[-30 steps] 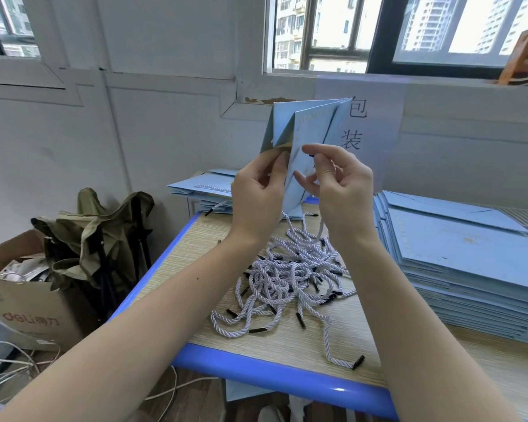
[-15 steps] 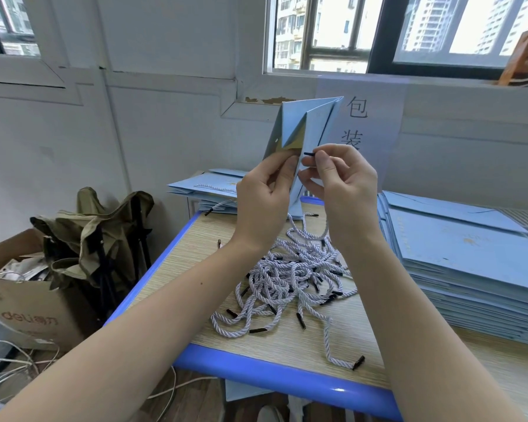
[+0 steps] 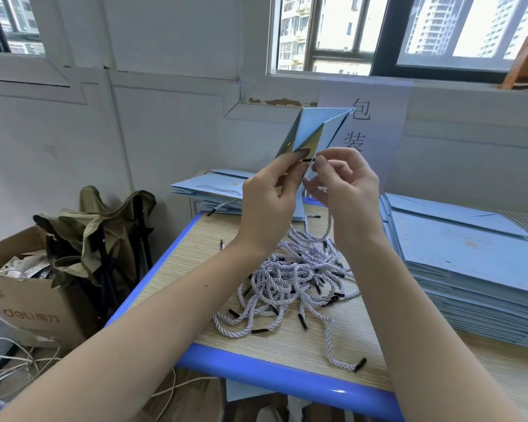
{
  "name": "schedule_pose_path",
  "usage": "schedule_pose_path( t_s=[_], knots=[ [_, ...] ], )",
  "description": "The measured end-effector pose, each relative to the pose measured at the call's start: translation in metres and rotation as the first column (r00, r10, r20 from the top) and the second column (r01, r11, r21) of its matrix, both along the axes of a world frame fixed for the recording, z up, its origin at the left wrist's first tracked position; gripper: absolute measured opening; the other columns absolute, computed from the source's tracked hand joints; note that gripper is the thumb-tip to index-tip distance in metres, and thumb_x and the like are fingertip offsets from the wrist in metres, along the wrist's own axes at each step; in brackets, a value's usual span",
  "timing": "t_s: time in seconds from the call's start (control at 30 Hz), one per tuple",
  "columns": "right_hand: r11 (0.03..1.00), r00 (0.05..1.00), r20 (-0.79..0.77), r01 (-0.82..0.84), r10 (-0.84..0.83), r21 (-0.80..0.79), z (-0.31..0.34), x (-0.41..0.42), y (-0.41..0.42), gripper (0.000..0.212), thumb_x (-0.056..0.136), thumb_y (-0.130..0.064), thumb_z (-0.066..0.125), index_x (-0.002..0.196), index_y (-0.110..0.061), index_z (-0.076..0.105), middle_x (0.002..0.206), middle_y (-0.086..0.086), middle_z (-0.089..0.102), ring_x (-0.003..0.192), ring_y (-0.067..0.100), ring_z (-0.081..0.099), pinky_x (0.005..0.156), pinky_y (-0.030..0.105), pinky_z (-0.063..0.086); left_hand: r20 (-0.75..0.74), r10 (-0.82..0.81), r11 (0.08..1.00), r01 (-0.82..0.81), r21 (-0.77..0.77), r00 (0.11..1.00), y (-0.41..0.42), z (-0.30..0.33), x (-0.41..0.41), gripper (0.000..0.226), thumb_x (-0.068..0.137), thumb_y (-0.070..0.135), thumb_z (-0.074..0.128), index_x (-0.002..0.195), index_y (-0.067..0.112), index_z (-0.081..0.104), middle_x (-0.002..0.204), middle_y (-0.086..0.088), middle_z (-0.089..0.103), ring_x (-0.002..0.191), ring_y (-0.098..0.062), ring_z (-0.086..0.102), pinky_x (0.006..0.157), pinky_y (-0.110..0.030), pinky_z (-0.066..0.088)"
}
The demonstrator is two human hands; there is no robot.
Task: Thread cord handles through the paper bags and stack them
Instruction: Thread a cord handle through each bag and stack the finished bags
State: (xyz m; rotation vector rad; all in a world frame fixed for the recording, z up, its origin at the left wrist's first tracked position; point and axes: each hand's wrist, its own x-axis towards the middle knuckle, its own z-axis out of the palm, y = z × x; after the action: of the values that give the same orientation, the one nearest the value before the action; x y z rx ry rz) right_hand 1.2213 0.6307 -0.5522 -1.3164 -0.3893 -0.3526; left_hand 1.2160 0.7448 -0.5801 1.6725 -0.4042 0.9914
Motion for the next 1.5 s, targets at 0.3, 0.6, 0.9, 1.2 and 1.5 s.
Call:
schedule_pose_path(
  t_s=[0.3, 0.6, 0.9, 1.2, 1.5],
  knots=[
    [0.999, 0.999, -0.050, -0.024, 0.022, -0.035, 0.002, -0.001, 0.002, 0.008, 0.097, -0.015, 0.064, 0.097, -0.008, 0.061, 0.091, 0.008, 0.062, 0.084, 0.015, 0.065, 0.084, 0.038, 0.062, 0.033, 0.064, 0.998, -0.064, 0.017, 0.997, 0.004, 0.000, 0.001, 0.019, 0.098, 0.005, 0.056, 0.109, 0.009, 0.072, 0.088, 0.004, 0.073, 0.078, -0.006, 0.065, 0.070, -0.012, 0.045],
    [0.971, 0.987, 0.098, 0.142, -0.125, -0.194, -0.002, 0.003, -0.002, 0.035, 0.079, -0.047, 0.079, 0.097, -0.021, 0.064, 0.099, 0.006, 0.072, 0.098, 0.023, 0.071, 0.088, 0.051, 0.058, 0.100, 0.089, 0.989, -0.099, 0.105, 0.991, 0.001, 0.003, -0.002, 0.016, 0.099, 0.005, 0.056, 0.104, 0.005, 0.072, 0.075, 0.020, 0.062, 0.063, 0.007, 0.055, 0.062, -0.003, 0.037],
    [0.852, 0.831, 0.350, 0.503, -0.432, -0.145, -0.003, -0.003, 0.001, 0.008, 0.080, -0.021, 0.070, 0.085, -0.016, 0.074, 0.081, -0.006, 0.073, 0.080, 0.008, 0.070, 0.074, 0.024, 0.058, 0.113, 0.096, 0.984, -0.111, 0.141, 0.989, -0.002, 0.003, -0.002, 0.012, 0.096, 0.007, 0.061, 0.096, 0.005, 0.072, 0.064, 0.005, 0.062, 0.054, -0.012, 0.049, 0.052, -0.020, 0.039],
    [0.801, 0.789, 0.306, 0.587, -0.533, -0.117, 0.001, 0.005, -0.015, 0.013, 0.086, -0.025, 0.066, 0.080, -0.035, 0.072, 0.074, -0.016, 0.073, 0.071, 0.007, 0.071, 0.070, 0.043, 0.060, 0.108, 0.181, 0.914, -0.207, 0.349, 0.978, 0.008, -0.001, 0.009, 0.014, 0.097, 0.010, 0.055, 0.091, 0.002, 0.065, 0.072, -0.007, 0.068, 0.062, -0.023, 0.064, 0.060, -0.042, 0.052],
    [0.755, 0.763, 0.333, 0.629, -0.554, -0.185, -0.001, 0.007, -0.015, 0.010, 0.088, -0.026, 0.065, 0.086, -0.029, 0.075, 0.074, -0.019, 0.070, 0.073, -0.002, 0.069, 0.071, 0.023, 0.054, -0.048, 0.139, 0.856, -0.096, 0.509, 0.989, 0.033, 0.007, 0.015, 0.009, 0.090, 0.007, 0.061, 0.089, 0.007, 0.069, 0.076, -0.006, 0.069, 0.070, -0.022, 0.064, 0.070, -0.038, 0.054]
  ],
)
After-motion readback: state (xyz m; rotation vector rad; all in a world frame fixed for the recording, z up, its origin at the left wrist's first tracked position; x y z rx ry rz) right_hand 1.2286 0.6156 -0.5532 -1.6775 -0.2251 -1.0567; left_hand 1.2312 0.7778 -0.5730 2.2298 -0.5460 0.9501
